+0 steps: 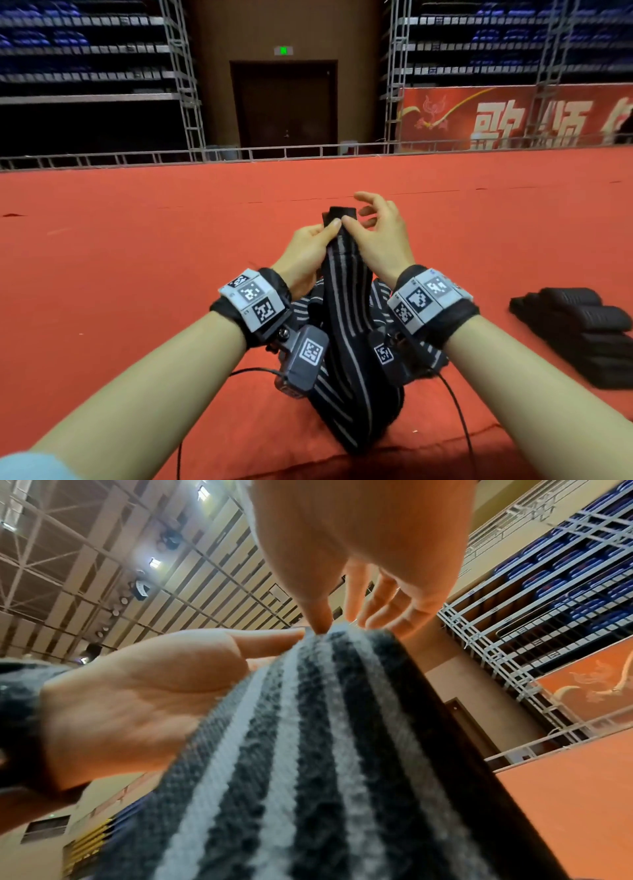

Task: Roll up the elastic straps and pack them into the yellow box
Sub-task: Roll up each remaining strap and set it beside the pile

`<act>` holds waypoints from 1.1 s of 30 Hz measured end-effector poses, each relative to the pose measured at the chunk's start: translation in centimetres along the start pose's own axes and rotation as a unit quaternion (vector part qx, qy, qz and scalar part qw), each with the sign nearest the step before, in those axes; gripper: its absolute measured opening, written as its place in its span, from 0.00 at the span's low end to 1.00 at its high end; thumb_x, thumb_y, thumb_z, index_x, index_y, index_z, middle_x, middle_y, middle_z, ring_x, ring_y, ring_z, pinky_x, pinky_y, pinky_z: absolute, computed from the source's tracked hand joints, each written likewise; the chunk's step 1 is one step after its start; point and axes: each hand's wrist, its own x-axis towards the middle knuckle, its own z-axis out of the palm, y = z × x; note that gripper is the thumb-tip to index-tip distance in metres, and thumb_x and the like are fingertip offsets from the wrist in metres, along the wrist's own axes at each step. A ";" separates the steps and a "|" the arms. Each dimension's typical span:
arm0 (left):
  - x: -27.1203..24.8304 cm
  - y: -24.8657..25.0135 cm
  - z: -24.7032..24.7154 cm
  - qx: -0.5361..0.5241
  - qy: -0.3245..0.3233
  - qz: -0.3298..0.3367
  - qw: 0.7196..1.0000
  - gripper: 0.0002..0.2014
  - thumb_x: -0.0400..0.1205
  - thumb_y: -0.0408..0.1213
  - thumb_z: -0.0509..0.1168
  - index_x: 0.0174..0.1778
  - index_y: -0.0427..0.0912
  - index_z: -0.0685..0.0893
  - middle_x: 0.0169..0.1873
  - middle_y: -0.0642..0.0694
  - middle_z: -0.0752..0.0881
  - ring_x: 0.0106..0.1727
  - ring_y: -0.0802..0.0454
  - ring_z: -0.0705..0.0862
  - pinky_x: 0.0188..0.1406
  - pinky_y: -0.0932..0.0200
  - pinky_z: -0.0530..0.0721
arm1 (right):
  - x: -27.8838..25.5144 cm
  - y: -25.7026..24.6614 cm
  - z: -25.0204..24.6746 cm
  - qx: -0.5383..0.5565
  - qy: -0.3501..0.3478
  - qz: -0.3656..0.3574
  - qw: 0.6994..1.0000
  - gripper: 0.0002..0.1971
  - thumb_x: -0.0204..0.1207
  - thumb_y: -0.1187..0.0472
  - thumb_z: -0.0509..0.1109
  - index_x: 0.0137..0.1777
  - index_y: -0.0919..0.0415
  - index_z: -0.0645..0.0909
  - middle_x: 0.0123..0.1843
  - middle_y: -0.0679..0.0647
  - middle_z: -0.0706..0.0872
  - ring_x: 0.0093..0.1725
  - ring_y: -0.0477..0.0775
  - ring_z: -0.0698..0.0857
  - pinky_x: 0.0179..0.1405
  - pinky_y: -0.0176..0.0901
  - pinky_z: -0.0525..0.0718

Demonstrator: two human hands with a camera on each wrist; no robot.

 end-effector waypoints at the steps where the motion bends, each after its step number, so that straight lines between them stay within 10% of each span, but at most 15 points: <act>1: -0.3 -0.2 0.1 -0.018 -0.014 -0.008 1.000 0.17 0.89 0.38 0.54 0.61 0.31 0.83 0.49 0.37 0.90 0.47 0.47 0.90 0.52 0.52 0.86 | -0.3 0.0 -0.2 -0.015 -0.007 -0.007 1.000 0.14 0.76 0.59 0.73 0.62 0.52 0.83 0.52 0.48 0.80 0.48 0.44 0.81 0.54 0.36 0.81; 9: -1.3 -1.2 -0.6 -0.128 -0.020 -0.076 0.989 0.20 0.89 0.40 0.50 0.67 0.31 0.79 0.56 0.35 0.83 0.52 0.43 0.83 0.55 0.50 0.81 | -1.6 -0.1 -1.3 0.004 0.019 -0.019 1.000 0.04 0.71 0.62 0.77 0.39 0.53 0.85 0.35 0.44 0.88 0.37 0.40 0.85 0.40 0.31 0.80; 14: -1.0 0.6 -2.1 -0.162 0.046 -0.095 0.981 0.15 0.87 0.40 0.52 0.49 0.37 0.82 0.36 0.44 0.85 0.36 0.48 0.84 0.38 0.54 0.83 | -2.3 -1.1 -2.4 0.120 0.007 -0.047 0.992 0.06 0.72 0.67 0.76 0.39 0.56 0.84 0.44 0.48 0.90 0.46 0.46 0.89 0.47 0.37 0.84; 17: -0.1 4.7 -4.2 -0.144 0.113 -0.039 0.982 0.18 0.88 0.39 0.48 0.50 0.34 0.83 0.37 0.42 0.89 0.40 0.48 0.86 0.35 0.58 0.88 | -1.8 -2.3 -3.9 0.246 0.006 -0.032 0.969 0.10 0.77 0.72 0.71 0.40 0.58 0.77 0.41 0.56 0.87 0.43 0.52 0.87 0.49 0.48 0.86; 21: 0.6 11.7 -4.6 -0.093 0.121 0.059 0.987 0.16 0.88 0.38 0.50 0.53 0.35 0.83 0.41 0.41 0.91 0.42 0.48 0.89 0.38 0.57 0.89 | -0.7 -5.3 -5.6 0.265 -0.035 -0.042 0.963 0.09 0.79 0.72 0.68 0.42 0.58 0.76 0.33 0.48 0.85 0.32 0.43 0.83 0.33 0.35 0.81; 27: -1.7 19.3 -2.1 -0.021 0.054 0.152 0.987 0.22 0.91 0.43 0.47 0.59 0.33 0.83 0.50 0.41 0.88 0.42 0.51 0.88 0.39 0.58 0.89 | 2.0 -12.9 -7.1 0.402 -0.053 -0.075 0.911 0.06 0.78 0.72 0.69 0.49 0.61 0.84 0.41 0.53 0.91 0.41 0.49 0.88 0.46 0.40 0.86; 33: -3.4 16.9 -0.5 0.023 0.010 0.160 0.987 0.21 0.89 0.40 0.54 0.69 0.27 0.78 0.65 0.29 0.82 0.68 0.35 0.81 0.68 0.43 0.80 | 1.6 -16.0 -5.5 0.294 -0.039 -0.115 0.948 0.06 0.76 0.68 0.73 0.43 0.57 0.85 0.39 0.51 0.87 0.40 0.46 0.85 0.37 0.41 0.85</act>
